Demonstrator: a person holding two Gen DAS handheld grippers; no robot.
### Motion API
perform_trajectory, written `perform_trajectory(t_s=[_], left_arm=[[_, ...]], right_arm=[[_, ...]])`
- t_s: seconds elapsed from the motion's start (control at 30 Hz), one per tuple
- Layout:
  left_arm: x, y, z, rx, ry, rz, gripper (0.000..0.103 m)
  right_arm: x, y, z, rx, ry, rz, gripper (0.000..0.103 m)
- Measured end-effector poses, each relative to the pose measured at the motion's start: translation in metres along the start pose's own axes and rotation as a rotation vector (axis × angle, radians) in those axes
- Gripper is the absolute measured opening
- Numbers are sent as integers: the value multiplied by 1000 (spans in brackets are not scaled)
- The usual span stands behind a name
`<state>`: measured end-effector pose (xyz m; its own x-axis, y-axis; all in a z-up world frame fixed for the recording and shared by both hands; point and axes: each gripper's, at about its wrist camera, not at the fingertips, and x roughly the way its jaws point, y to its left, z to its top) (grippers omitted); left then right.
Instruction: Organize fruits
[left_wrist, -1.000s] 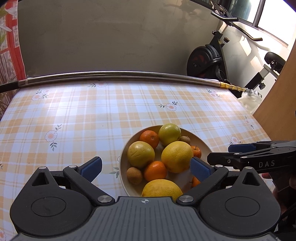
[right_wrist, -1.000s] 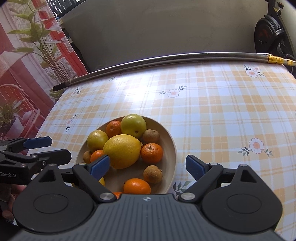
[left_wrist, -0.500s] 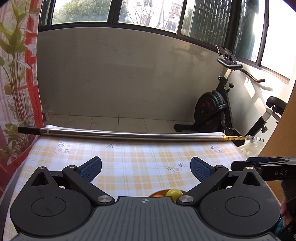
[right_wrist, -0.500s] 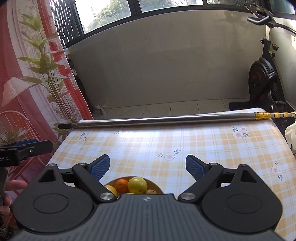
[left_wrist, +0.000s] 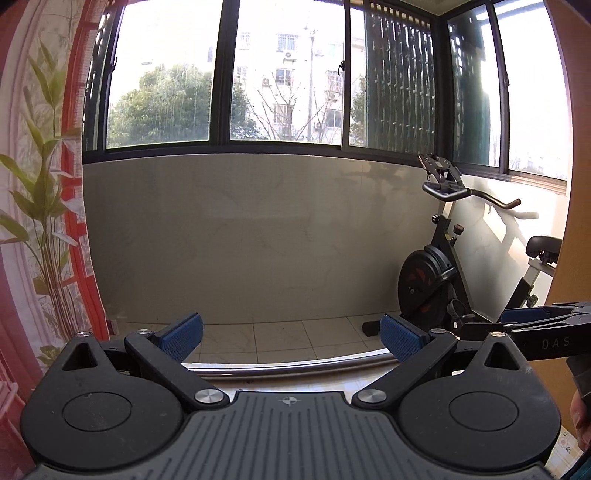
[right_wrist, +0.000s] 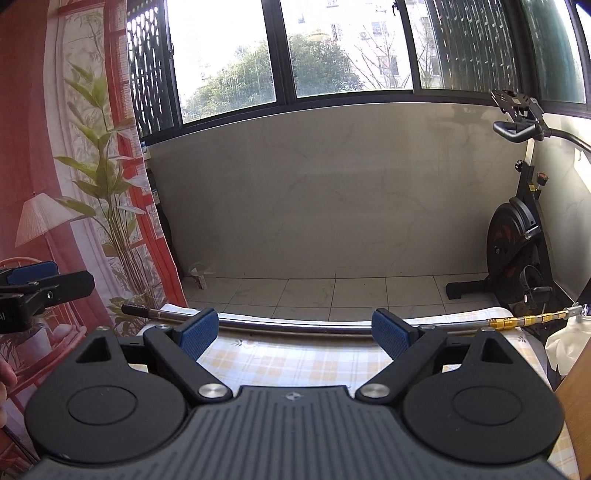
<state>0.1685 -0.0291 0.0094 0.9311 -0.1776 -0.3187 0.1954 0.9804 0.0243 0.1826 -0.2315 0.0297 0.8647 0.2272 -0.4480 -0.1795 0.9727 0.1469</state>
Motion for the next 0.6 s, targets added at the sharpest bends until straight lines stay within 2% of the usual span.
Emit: perform_trajectory(t_s=[0.33,0.6], left_arm=[[-10,-7,10,10,-40,12,103],[-8,2,10,-8,-29,18,103]], right_arm=[[-18,-2,6,-3,-52,-54,92],[-24,-5,7,-3,-62,-54,92]])
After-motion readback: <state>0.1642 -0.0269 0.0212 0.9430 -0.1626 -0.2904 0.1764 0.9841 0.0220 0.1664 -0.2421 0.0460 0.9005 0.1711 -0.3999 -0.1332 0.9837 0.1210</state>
